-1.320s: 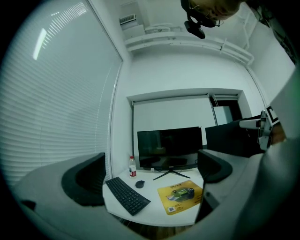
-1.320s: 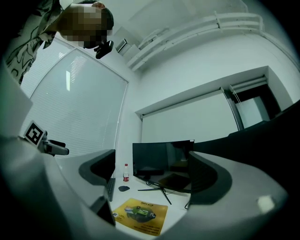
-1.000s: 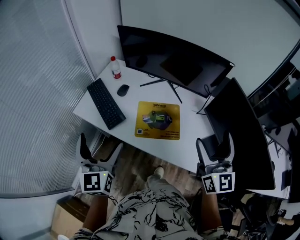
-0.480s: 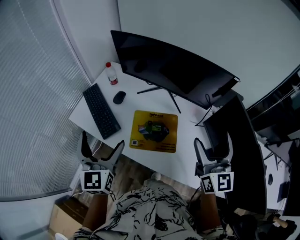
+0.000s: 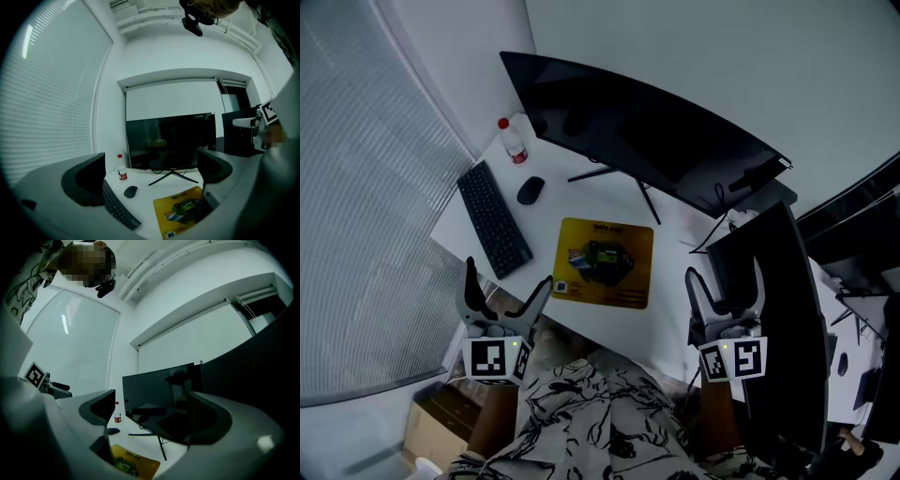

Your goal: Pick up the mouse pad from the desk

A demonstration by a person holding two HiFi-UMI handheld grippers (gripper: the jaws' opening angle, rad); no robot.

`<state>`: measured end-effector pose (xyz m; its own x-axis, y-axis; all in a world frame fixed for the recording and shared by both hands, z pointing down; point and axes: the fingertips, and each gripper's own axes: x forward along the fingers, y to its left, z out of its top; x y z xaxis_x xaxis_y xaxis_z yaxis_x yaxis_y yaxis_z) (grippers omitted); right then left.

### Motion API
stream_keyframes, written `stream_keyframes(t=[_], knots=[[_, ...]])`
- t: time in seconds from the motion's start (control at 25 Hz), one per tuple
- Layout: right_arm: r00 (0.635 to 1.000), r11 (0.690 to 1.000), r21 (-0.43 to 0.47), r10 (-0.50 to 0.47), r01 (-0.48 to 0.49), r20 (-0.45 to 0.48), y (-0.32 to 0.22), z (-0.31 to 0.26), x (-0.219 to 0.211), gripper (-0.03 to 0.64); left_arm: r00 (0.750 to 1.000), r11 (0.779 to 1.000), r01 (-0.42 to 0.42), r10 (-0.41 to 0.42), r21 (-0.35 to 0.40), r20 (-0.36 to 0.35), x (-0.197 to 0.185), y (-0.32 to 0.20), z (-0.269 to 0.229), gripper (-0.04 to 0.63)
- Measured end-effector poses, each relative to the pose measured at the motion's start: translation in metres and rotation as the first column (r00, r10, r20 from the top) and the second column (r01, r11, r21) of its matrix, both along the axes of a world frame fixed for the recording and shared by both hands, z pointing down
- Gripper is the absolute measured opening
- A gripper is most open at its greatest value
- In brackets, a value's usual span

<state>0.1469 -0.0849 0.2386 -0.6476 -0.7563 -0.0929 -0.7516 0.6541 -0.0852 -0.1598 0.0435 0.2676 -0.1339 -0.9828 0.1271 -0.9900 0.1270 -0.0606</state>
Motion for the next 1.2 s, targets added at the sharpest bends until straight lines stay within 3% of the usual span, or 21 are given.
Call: stream_keyframes(t=[0.32,0.56,0.68,0.88,1.2], knots=[[0.993,0.993,-0.034,0.115,-0.117,-0.038,-0.012,0.018,0.004,0.479,0.992,0.993,-0.119,0.119,-0.003,-0.033,-0.005,-0.059,0.018,0.601],[0.964,0.965,-0.037,0.256,-0.259,-0.067,-0.018,0.021,0.006,0.477,0.969,0.968,-0.248,0.248,-0.024,-0.02,-0.019,-0.106,0.026,0.601],[0.946,0.946,-0.057,0.314,-0.319,-0.078,-0.022,0.027,0.005,0.477,0.947,0.945,-0.321,0.32,-0.064,-0.027,-0.019,-0.129,0.035,0.601],[0.916,0.911,-0.105,0.391,-0.399,-0.095,-0.021,0.046,-0.004,0.477,0.894,0.885,-0.447,0.438,-0.126,-0.095,-0.017,-0.154,0.061,0.601],[0.88,0.865,-0.173,0.448,-0.472,-0.16,-0.023,0.084,-0.02,0.477,0.826,0.796,-0.563,0.547,-0.222,-0.136,-0.018,-0.181,0.107,0.601]])
